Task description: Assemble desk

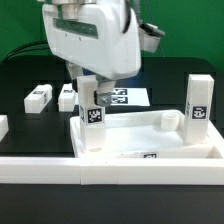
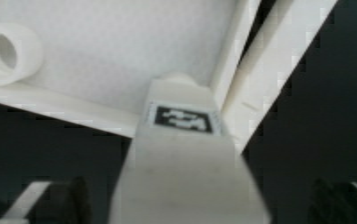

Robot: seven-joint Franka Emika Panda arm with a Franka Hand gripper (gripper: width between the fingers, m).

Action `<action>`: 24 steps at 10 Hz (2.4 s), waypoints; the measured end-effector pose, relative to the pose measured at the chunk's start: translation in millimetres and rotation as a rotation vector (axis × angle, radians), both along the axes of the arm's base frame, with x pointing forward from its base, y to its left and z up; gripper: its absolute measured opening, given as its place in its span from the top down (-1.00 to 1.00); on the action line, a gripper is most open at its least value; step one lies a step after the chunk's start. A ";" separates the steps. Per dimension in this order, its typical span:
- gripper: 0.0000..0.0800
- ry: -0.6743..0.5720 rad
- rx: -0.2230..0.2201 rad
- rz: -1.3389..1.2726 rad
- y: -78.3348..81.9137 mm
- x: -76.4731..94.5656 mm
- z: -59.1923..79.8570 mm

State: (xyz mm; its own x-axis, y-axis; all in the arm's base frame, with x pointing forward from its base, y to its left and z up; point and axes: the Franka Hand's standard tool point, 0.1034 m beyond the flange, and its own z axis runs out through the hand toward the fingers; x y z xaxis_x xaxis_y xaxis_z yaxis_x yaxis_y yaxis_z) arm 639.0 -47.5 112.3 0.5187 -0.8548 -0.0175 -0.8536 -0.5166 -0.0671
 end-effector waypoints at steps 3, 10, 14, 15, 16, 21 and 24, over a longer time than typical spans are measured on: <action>-0.62 -0.015 -0.011 0.290 5.3 1.6 0.8; -0.62 -0.019 -0.047 0.903 3.2 -1.2 0.3; -0.62 -0.027 -0.053 1.239 -0.1 -7.4 -2.5; -0.62 -0.030 -0.056 1.299 -1.5 -7.7 -2.2; -0.62 -0.032 -0.056 1.311 -1.8 -7.5 -2.0; 0.28 -0.029 -0.054 1.289 -1.9 -7.8 -3.0; 0.28 -0.015 -0.043 1.034 -1.8 -8.0 -3.3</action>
Offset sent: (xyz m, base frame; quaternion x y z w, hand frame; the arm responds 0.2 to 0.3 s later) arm 0.0000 0.0000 0.0000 0.0000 0.0000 -0.1938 0.9810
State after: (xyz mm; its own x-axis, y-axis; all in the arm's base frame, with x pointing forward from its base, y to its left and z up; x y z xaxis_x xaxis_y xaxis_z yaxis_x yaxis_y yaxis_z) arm 631.0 -49.2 108.9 0.9998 0.0087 0.0153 0.0093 -0.9992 -0.0384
